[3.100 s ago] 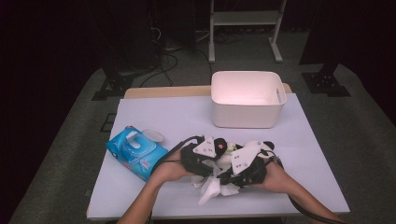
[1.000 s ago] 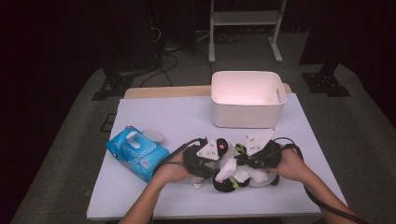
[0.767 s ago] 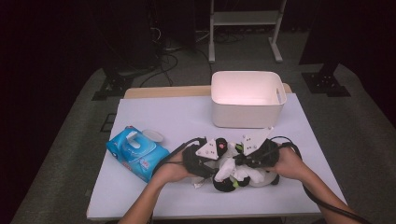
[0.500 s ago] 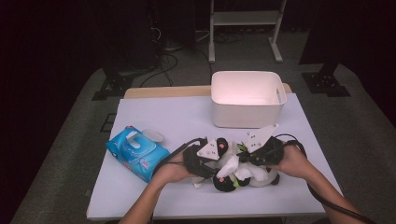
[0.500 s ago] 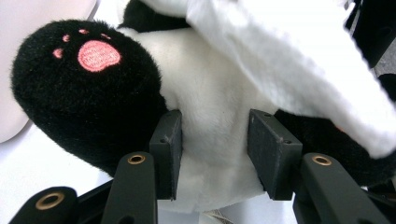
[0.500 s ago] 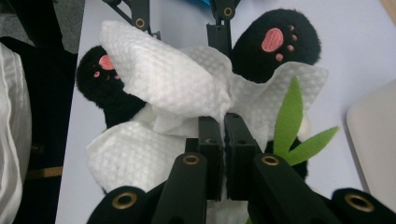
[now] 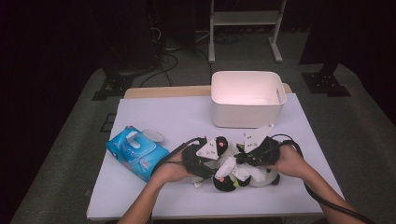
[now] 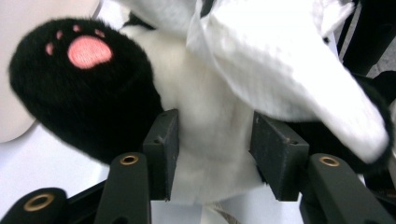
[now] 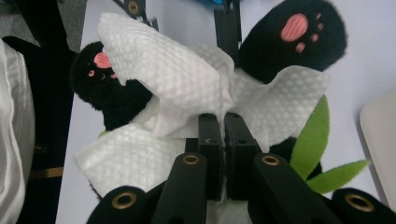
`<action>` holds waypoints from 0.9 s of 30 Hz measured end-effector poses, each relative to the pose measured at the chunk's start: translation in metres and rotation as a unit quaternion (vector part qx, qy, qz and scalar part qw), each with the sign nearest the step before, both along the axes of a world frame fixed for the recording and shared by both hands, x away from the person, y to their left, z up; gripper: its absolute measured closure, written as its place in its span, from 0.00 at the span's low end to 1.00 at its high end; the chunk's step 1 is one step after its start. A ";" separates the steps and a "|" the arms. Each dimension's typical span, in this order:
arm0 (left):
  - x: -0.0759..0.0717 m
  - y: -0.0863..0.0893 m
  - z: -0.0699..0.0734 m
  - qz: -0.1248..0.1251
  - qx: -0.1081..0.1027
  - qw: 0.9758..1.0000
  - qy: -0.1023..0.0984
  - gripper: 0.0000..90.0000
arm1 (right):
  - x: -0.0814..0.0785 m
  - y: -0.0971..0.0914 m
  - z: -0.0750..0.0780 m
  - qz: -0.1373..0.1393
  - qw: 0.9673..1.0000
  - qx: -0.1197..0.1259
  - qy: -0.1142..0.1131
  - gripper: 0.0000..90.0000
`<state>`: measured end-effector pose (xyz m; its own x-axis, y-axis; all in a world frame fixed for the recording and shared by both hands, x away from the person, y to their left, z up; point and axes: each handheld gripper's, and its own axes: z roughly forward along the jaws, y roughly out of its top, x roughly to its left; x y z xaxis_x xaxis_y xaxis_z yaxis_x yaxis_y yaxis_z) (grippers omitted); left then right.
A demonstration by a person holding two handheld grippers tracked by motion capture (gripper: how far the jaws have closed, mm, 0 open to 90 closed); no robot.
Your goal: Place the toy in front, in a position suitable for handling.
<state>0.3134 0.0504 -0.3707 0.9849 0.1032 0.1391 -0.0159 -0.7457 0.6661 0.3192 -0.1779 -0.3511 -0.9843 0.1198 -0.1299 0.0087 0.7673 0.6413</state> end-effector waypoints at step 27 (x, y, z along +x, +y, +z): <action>0.004 0.000 -0.007 0.003 -0.005 1.000 0.013 0.58 | 0.002 0.030 -0.005 0.027 0.999 0.000 0.021 0.96</action>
<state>0.3171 0.0500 -0.3782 0.9876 0.1102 0.1122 0.0060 -0.7394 0.6732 0.3214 -0.1484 -0.3557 -0.9940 0.0656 -0.0880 -0.0061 0.7675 0.6410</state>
